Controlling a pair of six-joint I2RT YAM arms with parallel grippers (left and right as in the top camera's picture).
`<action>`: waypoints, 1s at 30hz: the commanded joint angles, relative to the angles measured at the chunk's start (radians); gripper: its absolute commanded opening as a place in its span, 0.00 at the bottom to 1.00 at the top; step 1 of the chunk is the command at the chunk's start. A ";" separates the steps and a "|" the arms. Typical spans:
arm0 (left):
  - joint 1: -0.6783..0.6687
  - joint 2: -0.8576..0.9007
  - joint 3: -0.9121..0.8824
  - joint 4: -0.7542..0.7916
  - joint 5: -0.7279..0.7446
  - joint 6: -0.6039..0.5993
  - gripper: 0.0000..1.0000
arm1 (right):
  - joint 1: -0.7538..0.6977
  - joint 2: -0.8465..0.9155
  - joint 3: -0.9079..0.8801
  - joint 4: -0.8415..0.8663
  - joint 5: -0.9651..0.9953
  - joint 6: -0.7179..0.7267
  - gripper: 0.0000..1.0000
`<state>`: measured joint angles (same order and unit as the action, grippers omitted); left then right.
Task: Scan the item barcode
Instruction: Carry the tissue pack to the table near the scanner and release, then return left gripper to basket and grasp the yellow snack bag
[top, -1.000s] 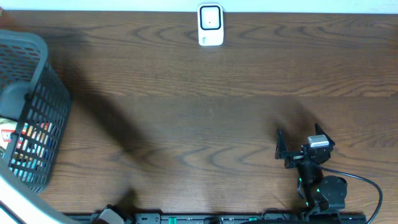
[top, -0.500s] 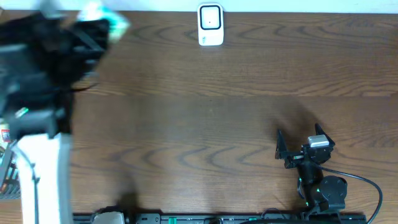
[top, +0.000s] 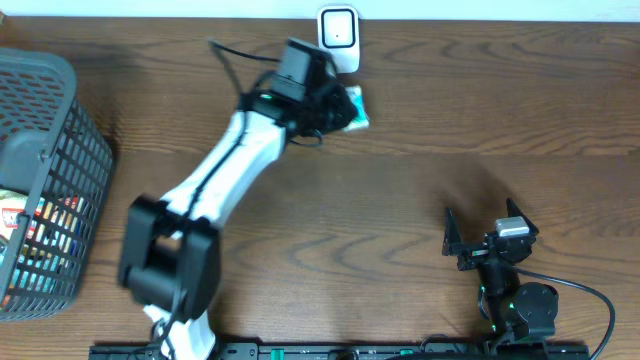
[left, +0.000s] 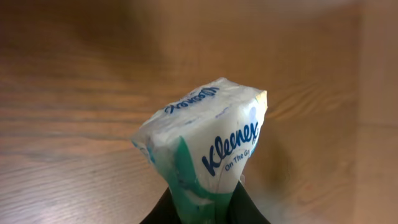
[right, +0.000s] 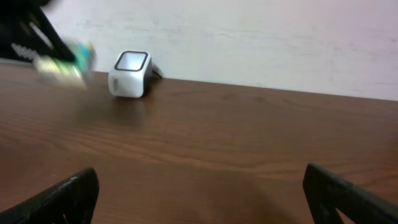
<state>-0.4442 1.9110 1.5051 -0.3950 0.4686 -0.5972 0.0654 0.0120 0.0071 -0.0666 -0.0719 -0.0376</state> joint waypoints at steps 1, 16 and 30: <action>-0.040 0.100 0.010 0.063 -0.013 0.010 0.16 | -0.006 -0.005 -0.002 -0.004 -0.002 -0.008 0.99; 0.016 0.045 0.010 0.143 0.064 -0.024 0.62 | -0.006 -0.005 -0.002 -0.005 -0.002 -0.008 0.99; 0.661 -0.537 0.010 0.121 0.305 -0.022 0.62 | -0.006 -0.005 -0.002 -0.005 -0.002 -0.008 0.99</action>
<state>0.0654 1.4830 1.5051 -0.2642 0.7280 -0.6281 0.0654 0.0120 0.0071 -0.0669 -0.0719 -0.0376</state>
